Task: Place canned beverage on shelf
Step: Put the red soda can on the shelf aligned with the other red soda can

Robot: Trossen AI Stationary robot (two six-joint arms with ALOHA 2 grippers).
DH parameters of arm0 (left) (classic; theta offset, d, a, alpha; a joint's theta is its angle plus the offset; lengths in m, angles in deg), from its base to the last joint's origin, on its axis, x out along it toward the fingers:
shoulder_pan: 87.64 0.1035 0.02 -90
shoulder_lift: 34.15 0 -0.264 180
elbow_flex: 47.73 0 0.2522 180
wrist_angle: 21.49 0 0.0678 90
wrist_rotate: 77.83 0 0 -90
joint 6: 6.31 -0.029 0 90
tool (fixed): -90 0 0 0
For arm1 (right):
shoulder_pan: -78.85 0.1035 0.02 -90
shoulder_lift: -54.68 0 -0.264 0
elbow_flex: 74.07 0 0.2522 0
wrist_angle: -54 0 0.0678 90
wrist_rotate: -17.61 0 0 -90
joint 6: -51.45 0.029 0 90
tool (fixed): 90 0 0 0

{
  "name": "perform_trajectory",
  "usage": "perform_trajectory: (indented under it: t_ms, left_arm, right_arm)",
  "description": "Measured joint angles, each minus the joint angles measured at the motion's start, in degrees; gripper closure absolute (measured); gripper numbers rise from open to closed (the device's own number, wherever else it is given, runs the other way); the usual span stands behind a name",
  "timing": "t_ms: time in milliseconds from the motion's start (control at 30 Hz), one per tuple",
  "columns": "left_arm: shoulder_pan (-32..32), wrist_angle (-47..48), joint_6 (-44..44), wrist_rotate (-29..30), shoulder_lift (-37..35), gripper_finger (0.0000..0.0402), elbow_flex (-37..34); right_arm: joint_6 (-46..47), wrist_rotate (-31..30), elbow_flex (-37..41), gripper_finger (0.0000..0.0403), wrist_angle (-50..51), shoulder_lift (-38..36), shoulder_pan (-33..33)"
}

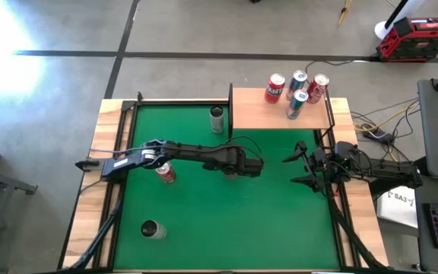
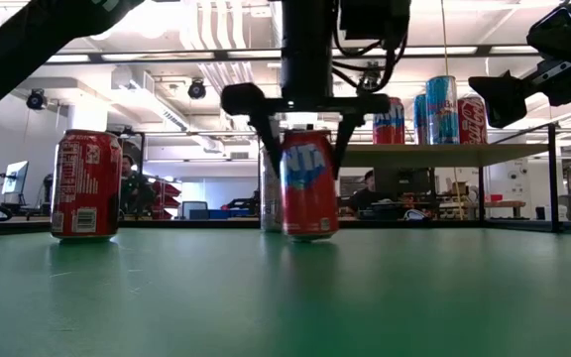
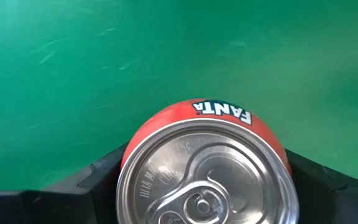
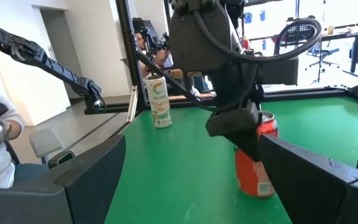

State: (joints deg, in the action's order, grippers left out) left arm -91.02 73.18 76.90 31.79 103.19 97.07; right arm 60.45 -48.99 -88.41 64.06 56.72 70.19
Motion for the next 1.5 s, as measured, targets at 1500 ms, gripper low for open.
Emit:
perform_trajectory:
  t_ms: [1500]
  left_arm:
    - [-0.14, 5.64, 6.05, -0.58, 0.24, 0.0005, 0.21]
  right_arm:
    - [0.0, -0.02, 0.0, 0.0044, 0.0, 0.01, 0.01]
